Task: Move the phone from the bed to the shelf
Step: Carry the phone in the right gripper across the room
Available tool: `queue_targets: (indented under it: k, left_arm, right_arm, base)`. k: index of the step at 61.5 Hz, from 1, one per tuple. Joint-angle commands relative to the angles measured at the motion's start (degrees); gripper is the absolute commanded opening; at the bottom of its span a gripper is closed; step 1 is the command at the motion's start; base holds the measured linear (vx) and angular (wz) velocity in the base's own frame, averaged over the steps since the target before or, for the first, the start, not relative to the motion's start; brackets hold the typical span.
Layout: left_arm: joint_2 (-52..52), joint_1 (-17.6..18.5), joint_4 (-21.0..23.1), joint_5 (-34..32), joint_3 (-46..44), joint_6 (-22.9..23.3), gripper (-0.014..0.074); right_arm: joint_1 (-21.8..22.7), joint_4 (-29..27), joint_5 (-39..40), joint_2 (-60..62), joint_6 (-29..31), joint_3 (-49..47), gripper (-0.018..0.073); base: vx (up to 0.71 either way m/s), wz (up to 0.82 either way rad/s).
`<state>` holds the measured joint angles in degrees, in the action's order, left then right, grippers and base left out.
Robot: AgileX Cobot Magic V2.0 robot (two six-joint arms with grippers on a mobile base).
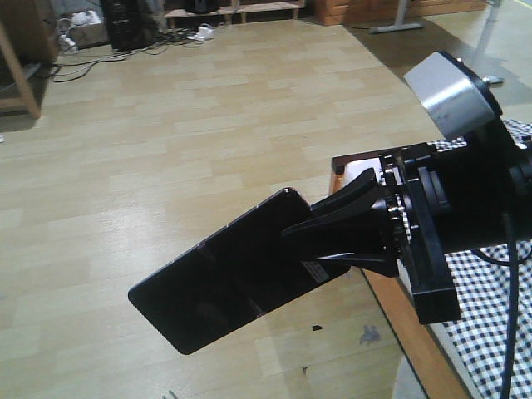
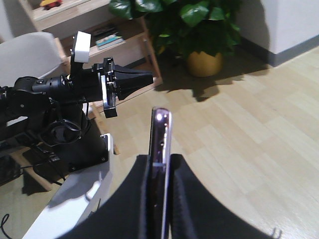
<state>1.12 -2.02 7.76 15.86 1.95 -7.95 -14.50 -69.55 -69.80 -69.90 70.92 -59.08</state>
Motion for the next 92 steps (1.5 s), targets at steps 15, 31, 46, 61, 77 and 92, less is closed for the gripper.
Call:
queue_targets:
  k: [15, 31, 46, 61, 77, 92]
  left_arm:
    - [0.4, -0.1, 0.6, -4.2, 0.1, 0.2, 0.0001]
    - [0.4, -0.1, 0.6, -4.2, 0.1, 0.2, 0.0001]
    - [0.4, -0.1, 0.6, -4.2, 0.1, 0.2, 0.0001]
    - [0.4, -0.1, 0.6, -4.2, 0.1, 0.2, 0.0001]
    - [0.4, -0.1, 0.6, -4.2, 0.1, 0.2, 0.0001]
    - [0.4, -0.1, 0.6, -4.2, 0.1, 0.2, 0.0001]
  right_arm:
    - [-0.1, -4.9, -4.2, 1.4, 0.4, -1.5, -0.0001]
    - [-0.1, -4.9, -4.2, 1.4, 0.4, -1.5, -0.0001]
    - [-0.1, -4.9, -4.2, 1.4, 0.4, -1.5, -0.0001]
    - [-0.1, -4.9, -4.2, 1.4, 0.4, -1.5, -0.0001]
    - [-0.1, -4.9, -4.2, 1.4, 0.4, -1.5, -0.0001]
    - [-0.1, -4.9, -4.2, 1.4, 0.4, -1.5, -0.0001]
  base:
    - [-0.06, 0.28]
    - [-0.03, 0.15]
    - [0.00, 0.05]
    - [0.02, 0.01]
    - [0.05, 0.08]
    - [0.09, 0.10]
